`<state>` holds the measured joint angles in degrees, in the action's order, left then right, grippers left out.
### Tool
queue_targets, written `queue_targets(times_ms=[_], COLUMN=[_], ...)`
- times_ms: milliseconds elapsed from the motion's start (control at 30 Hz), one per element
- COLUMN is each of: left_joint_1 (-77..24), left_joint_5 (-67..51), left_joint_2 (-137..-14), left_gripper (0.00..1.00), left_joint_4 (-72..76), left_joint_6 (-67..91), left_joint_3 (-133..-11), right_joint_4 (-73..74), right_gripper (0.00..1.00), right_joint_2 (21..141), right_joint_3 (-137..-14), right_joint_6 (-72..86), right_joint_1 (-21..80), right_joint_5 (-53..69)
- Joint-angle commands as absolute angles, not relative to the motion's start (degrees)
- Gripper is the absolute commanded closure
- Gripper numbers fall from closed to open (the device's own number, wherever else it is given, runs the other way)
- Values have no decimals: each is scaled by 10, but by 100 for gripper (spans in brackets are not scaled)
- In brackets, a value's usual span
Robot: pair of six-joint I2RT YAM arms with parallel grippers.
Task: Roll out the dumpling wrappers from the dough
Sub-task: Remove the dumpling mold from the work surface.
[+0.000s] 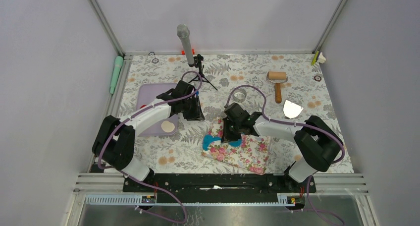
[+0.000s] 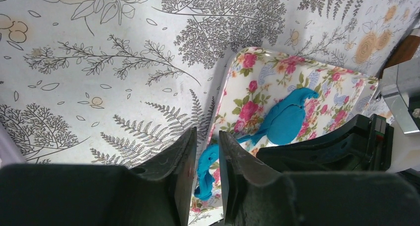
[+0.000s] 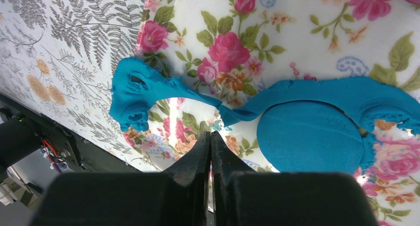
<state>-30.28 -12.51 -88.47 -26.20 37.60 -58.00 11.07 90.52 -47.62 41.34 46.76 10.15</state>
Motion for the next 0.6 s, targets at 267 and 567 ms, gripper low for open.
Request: queue_targets(times_ms=[267, 567], left_joint_1=[-299, -298], left_joint_5=[-116, -110], left_joint_2=[-881, -867], left_gripper=[75, 75], left_joint_4=[-253, -249], left_joint_6=[377, 383], left_joint_3=[-566, -565], right_joint_4=[131, 128], right_gripper=[94, 93], right_joint_2=[906, 919], right_joint_3=[-480, -470], right_joint_6=[398, 402], right_joint_1=[470, 470], right_joint_5=[97, 70])
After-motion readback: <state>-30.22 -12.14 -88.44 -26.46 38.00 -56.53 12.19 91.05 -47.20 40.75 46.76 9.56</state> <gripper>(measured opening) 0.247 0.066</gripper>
